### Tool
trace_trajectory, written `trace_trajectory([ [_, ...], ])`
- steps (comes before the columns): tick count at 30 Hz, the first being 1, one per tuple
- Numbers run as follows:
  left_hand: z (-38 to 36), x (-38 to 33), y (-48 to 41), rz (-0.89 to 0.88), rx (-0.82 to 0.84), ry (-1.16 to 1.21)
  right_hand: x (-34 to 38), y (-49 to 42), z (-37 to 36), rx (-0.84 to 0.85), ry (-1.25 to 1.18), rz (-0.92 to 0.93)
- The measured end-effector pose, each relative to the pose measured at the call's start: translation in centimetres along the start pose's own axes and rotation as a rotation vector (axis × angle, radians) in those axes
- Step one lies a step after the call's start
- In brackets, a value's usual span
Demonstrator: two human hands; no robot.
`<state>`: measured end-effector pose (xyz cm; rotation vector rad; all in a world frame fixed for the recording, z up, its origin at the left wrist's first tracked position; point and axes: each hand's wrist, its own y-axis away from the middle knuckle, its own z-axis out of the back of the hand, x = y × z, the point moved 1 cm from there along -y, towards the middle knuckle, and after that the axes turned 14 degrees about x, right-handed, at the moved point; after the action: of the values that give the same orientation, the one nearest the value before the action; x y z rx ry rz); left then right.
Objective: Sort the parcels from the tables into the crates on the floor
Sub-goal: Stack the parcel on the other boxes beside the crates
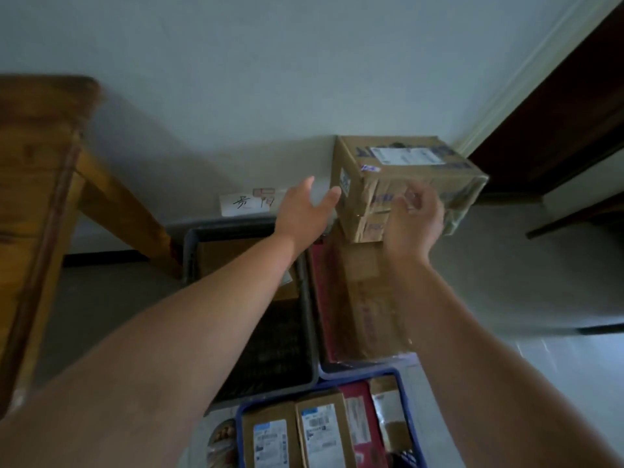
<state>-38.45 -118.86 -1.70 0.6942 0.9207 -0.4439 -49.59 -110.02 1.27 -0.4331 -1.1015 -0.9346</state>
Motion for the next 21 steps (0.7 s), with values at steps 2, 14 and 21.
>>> trace_trajectory([
  [2, -1.7, -2.2, -0.5, 0.047, 0.017, 0.070, -0.1, -2.1, 3.1, -0.105, -0.032, -0.067],
  [14, -7.3, -4.1, -8.3, 0.331, -0.031, 0.434, -5.9, -14.9, 8.8, 0.114, -0.051, -0.320],
  [21, -8.2, -3.1, -7.3, 0.228, 0.020, 0.568, -8.0, -14.4, 9.5, 0.089, -0.140, -0.289],
])
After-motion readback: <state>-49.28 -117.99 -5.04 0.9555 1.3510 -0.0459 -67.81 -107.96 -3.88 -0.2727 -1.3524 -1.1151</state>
